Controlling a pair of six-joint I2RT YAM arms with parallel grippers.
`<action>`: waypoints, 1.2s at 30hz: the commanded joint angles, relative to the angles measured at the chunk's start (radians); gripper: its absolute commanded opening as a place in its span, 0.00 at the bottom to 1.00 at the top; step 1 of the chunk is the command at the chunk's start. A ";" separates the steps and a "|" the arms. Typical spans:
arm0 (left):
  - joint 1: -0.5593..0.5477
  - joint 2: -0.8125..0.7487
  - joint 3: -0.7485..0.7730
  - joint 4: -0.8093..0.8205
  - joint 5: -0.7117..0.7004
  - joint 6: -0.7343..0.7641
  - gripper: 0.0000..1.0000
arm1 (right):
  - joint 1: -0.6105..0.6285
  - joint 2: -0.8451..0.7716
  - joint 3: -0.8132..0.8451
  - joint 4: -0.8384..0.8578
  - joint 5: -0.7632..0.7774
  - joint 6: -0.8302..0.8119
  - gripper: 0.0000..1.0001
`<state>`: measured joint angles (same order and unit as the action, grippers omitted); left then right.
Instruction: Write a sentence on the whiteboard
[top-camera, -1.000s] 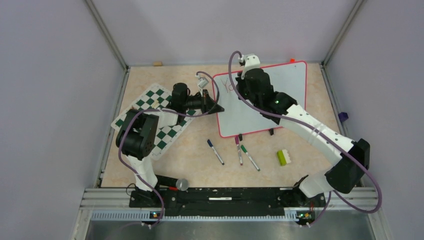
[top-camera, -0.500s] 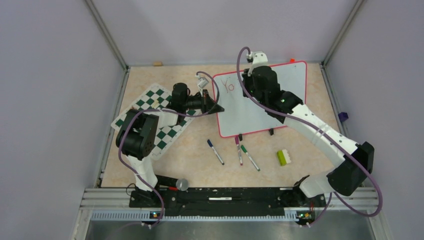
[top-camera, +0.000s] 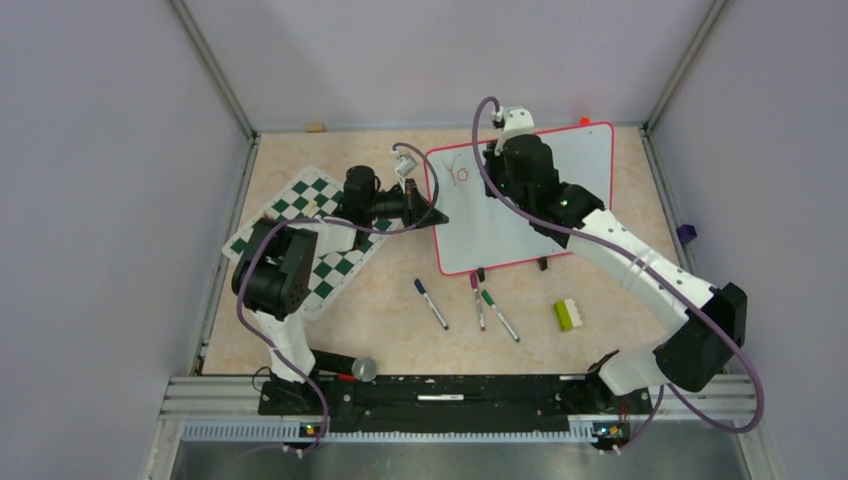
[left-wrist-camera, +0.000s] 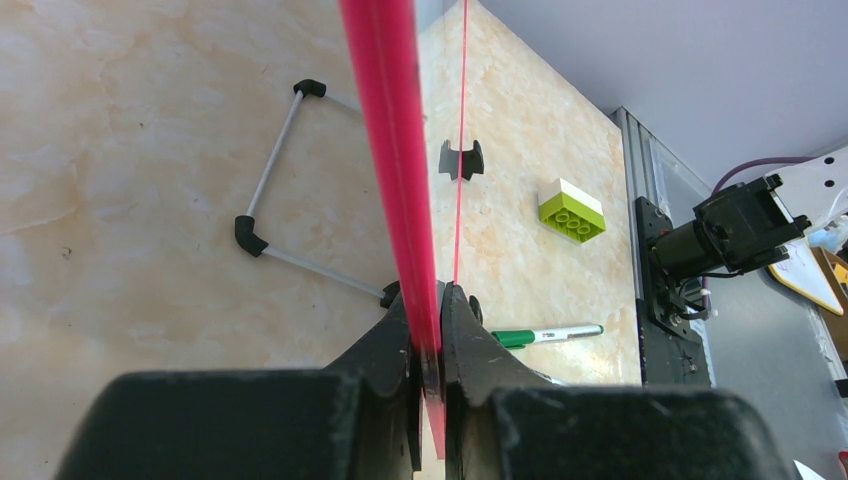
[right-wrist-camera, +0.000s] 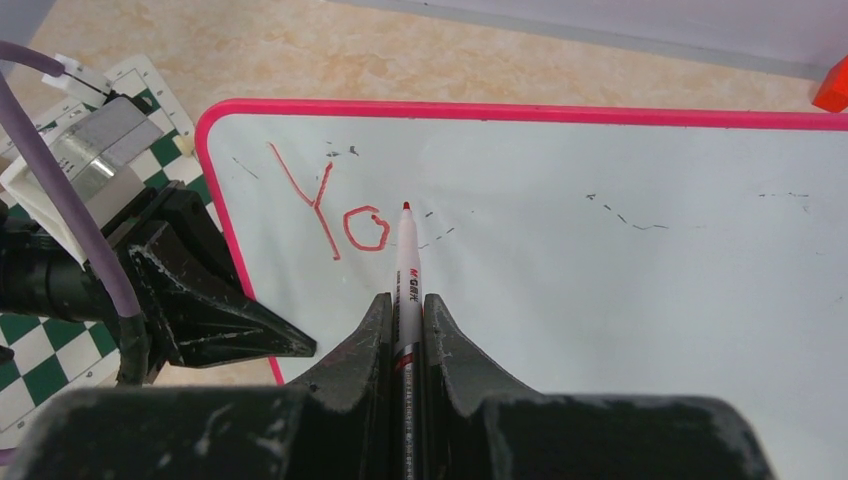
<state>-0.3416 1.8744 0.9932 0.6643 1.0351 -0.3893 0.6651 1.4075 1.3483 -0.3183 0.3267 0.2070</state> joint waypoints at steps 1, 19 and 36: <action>-0.015 0.030 -0.029 -0.039 -0.009 0.163 0.00 | -0.006 -0.007 -0.013 0.036 -0.009 0.016 0.00; -0.015 0.030 -0.030 -0.037 -0.011 0.163 0.00 | -0.006 0.021 0.005 0.033 -0.004 0.004 0.00; -0.016 0.028 -0.034 -0.034 -0.010 0.163 0.00 | -0.008 0.048 -0.002 0.043 0.022 0.002 0.00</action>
<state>-0.3416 1.8744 0.9932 0.6647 1.0348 -0.3893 0.6651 1.4506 1.3350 -0.3157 0.3321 0.2111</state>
